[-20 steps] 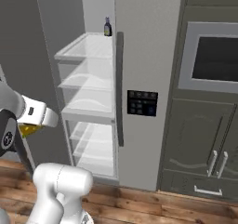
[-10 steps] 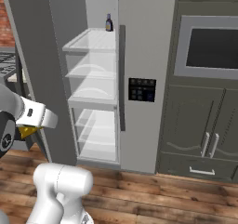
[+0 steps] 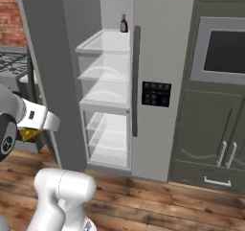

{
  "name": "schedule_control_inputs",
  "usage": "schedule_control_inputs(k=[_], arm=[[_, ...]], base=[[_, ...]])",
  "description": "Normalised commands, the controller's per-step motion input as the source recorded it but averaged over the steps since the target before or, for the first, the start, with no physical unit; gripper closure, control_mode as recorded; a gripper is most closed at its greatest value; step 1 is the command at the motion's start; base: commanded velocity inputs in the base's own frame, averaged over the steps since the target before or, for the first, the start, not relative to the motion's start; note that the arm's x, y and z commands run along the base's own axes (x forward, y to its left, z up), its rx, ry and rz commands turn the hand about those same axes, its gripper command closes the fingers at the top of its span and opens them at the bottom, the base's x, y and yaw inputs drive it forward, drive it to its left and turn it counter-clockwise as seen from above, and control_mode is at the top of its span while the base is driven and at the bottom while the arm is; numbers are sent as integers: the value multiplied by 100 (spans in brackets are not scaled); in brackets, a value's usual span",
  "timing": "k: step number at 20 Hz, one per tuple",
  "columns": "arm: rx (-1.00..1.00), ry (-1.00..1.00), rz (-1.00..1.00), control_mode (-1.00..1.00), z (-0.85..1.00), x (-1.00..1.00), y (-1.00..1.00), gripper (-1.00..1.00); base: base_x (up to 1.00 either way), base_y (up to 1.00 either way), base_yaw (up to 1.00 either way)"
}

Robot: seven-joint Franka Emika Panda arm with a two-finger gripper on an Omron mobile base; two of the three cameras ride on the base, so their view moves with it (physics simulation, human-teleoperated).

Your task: Pick the cheese from the fridge and the cheese grater from the cabinet and place them next to the salad bowl.

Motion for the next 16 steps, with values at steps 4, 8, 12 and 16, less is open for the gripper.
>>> schedule_control_inputs(k=[4,8,12,16], arm=[[0,0,0,100,0,0,0,100],[0,0,0,100,0,0,0,100],[0,0,0,100,0,0,0,100],[0,0,0,100,0,0,0,100]], base=[[-13,-23,44],[0,-30,62],[4,-26,66],[3,-3,57]])
